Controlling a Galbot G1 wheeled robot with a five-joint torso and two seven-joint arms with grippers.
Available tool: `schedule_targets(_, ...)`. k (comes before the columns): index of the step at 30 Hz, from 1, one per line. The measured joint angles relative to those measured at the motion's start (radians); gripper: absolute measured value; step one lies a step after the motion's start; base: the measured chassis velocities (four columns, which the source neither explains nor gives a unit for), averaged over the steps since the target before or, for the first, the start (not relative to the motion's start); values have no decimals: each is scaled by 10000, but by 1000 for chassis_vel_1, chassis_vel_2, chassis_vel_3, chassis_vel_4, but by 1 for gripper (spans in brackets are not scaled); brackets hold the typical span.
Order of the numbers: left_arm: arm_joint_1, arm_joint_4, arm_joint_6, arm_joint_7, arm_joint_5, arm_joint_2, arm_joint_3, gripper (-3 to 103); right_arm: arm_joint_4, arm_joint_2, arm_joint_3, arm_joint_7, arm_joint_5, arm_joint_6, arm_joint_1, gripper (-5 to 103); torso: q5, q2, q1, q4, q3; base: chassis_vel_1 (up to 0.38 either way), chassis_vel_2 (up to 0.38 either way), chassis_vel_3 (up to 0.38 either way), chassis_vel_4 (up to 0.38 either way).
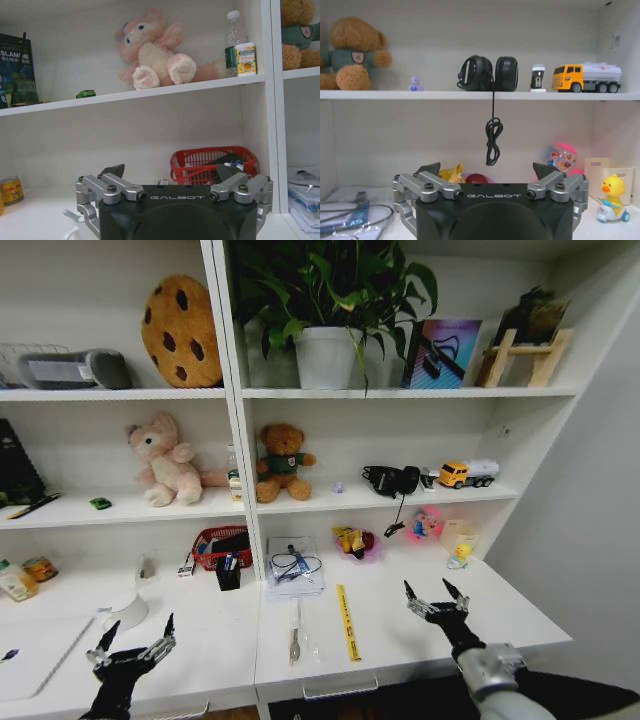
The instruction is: Organize the objects on the table.
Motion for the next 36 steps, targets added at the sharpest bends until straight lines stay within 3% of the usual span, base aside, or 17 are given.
schedule_targets(3, 0, 0, 0, 0, 0, 0, 0, 100, 146, 257, -32, -63, -230, 1, -131, 100, 1, 0, 1, 0, 0, 0, 0, 0, 0)
schedule_targets(24, 0, 0, 0, 0, 0, 0, 0, 100, 43, 215, -94, -100, -208, 1, -27, 100, 4, -2, 3, 1, 2, 0, 6, -5, -4)
schedule_targets(36, 0, 0, 0, -1, 0, 0, 0, 100, 23, 205, -105, -109, -197, -3, -2, 100, 7, -2, 4, 2, 2, 160, 164, -174, -161)
